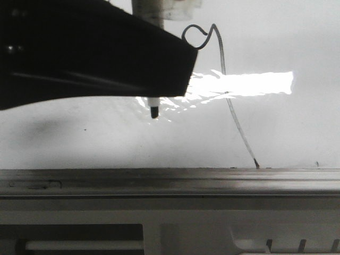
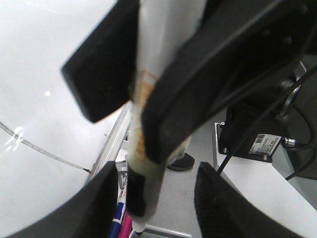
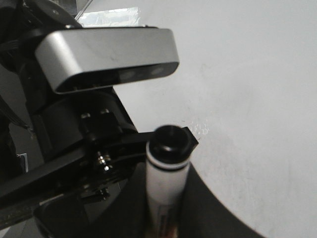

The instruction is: Write number 9 on whiteboard

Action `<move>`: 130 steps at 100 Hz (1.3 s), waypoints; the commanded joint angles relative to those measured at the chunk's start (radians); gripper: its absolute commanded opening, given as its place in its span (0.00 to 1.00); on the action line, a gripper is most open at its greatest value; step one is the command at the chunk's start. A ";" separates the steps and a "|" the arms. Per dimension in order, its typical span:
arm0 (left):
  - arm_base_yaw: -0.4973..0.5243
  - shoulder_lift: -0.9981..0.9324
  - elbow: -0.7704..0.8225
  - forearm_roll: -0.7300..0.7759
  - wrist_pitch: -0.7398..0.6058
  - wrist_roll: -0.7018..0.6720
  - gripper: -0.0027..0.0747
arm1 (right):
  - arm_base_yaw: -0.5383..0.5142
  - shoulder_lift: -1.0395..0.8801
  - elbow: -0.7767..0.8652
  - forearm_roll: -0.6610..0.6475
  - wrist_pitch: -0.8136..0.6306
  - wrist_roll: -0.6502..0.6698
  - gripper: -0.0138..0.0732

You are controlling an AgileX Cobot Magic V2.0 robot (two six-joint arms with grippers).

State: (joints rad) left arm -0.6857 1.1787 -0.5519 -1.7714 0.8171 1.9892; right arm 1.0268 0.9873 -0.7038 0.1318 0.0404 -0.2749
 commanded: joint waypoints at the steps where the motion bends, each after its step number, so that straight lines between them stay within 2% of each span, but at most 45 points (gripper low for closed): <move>1: -0.006 -0.011 -0.032 -0.092 0.062 0.005 0.44 | 0.000 -0.009 -0.035 0.004 -0.052 -0.010 0.07; 11: -0.006 -0.011 -0.032 -0.092 0.065 0.005 0.41 | 0.000 -0.009 -0.018 0.006 -0.049 -0.010 0.07; 18: -0.006 -0.011 -0.032 -0.092 0.065 0.005 0.33 | 0.000 -0.009 -0.009 0.008 -0.050 -0.010 0.07; 35: -0.006 -0.009 -0.030 -0.091 0.047 0.003 0.01 | 0.000 -0.009 -0.001 0.008 -0.066 -0.010 0.07; 64: -0.006 0.011 -0.030 -0.084 0.051 -0.008 0.01 | 0.000 -0.009 -0.001 0.008 -0.064 -0.010 0.08; 69: -0.006 0.011 -0.030 -0.084 0.051 -0.008 0.01 | 0.000 -0.009 -0.001 0.010 -0.060 -0.010 0.13; 74: -0.006 0.011 -0.027 -0.084 0.057 -0.008 0.01 | 0.000 -0.009 -0.001 0.010 -0.055 -0.010 0.22; 90: -0.006 0.011 0.034 -0.091 0.059 -0.026 0.01 | -0.035 -0.043 -0.003 0.013 -0.048 -0.010 0.71; 99: -0.006 0.009 0.079 -0.094 0.082 -0.025 0.01 | -0.071 -0.088 -0.003 0.048 -0.040 -0.010 0.83; 112: -0.006 0.009 0.107 -0.094 0.090 -0.025 0.01 | -0.116 -0.157 -0.003 0.057 -0.029 -0.010 0.77; 119: -0.006 0.009 0.107 -0.094 0.090 -0.025 0.01 | -0.134 -0.187 -0.003 0.057 -0.028 -0.010 0.68; 126: -0.006 0.009 0.107 -0.094 0.087 -0.025 0.01 | -0.149 -0.211 -0.003 0.057 -0.028 -0.010 0.50; 130: -0.006 0.009 0.107 -0.094 0.078 -0.031 0.01 | -0.157 -0.220 -0.003 0.057 -0.025 -0.010 0.35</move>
State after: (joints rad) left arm -0.6857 1.2015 -0.4251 -1.7794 0.8419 1.9710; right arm 0.8887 0.7958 -0.6738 0.1847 0.0760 -0.2749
